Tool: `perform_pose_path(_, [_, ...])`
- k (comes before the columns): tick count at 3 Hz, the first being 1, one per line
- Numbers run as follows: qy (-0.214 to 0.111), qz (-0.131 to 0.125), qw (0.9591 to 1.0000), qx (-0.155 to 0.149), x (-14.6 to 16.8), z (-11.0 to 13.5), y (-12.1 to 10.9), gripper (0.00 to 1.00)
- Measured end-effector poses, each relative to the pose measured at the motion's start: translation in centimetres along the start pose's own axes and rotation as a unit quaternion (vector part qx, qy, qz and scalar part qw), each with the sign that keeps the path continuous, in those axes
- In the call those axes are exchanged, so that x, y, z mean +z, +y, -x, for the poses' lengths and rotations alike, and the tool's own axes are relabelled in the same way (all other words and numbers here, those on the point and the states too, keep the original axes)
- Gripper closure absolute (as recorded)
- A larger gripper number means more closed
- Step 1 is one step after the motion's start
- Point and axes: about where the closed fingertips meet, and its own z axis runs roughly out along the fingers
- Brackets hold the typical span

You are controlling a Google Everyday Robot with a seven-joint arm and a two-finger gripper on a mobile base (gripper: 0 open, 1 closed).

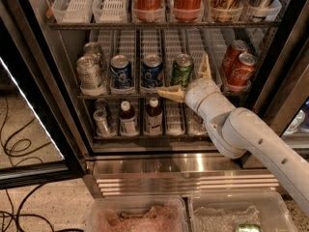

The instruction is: Pick green can from middle shelf of fridge

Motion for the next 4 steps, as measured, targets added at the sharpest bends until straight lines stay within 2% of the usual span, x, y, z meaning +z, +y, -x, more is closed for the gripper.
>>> perform_pose_path(1, [0.002, -0.005, 0.9999, 0.009, 0.1, -0.1, -0.1, 0.00])
perform_pose_path(2, [0.000, -0.022, 0.9997, 0.011, 0.8, -0.2, -1.2, 0.00])
perform_pose_path(3, [0.000, -0.022, 0.9997, 0.011, 0.8, -0.2, -1.2, 0.00])
perform_pose_path(4, [0.000, -0.022, 0.9997, 0.011, 0.8, -0.2, -1.2, 0.08])
